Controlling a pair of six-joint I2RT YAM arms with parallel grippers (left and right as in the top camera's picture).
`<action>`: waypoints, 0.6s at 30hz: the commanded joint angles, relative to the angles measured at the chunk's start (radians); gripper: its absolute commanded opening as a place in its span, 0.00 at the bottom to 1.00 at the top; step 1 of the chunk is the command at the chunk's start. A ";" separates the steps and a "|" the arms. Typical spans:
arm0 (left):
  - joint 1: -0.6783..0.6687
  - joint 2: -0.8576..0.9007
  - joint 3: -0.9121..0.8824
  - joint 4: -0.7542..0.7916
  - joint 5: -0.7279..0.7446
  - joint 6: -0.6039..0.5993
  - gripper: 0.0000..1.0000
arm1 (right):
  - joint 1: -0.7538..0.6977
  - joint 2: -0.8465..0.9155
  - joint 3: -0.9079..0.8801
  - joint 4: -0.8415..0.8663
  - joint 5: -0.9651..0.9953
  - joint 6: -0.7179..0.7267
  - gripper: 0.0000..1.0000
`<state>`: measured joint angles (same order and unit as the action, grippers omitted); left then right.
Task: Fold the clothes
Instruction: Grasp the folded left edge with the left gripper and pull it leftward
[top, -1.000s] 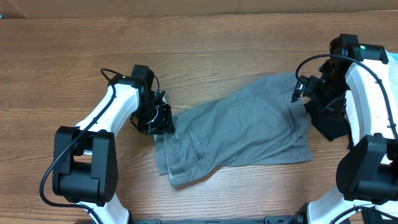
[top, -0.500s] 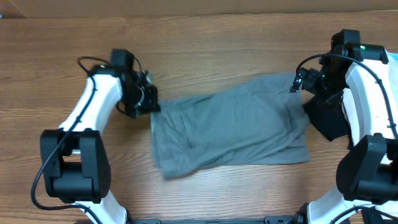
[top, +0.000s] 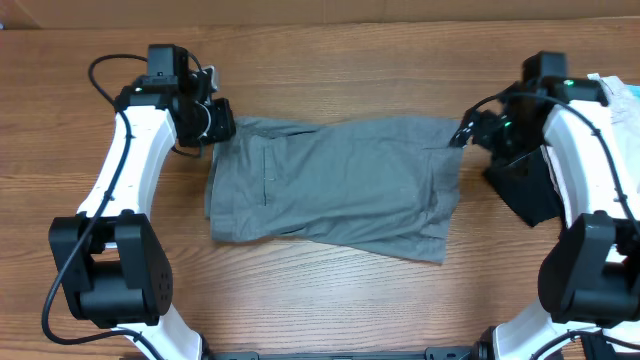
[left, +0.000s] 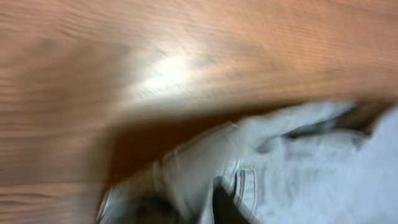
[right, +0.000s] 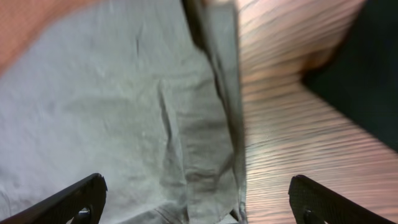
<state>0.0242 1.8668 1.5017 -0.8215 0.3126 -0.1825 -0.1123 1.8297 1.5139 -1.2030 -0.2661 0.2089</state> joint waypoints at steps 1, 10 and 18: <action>0.069 0.005 0.032 0.047 -0.147 -0.018 0.42 | 0.058 -0.022 -0.068 0.013 -0.044 0.002 0.97; 0.126 0.005 0.083 -0.088 -0.039 -0.016 1.00 | 0.113 -0.022 -0.084 -0.145 0.010 0.003 0.98; 0.100 0.010 0.082 -0.241 -0.032 0.019 1.00 | 0.113 -0.022 -0.168 -0.090 0.064 0.003 1.00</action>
<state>0.1387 1.8668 1.5623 -1.0428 0.2626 -0.1879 -0.0040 1.8297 1.3876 -1.3216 -0.2161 0.2092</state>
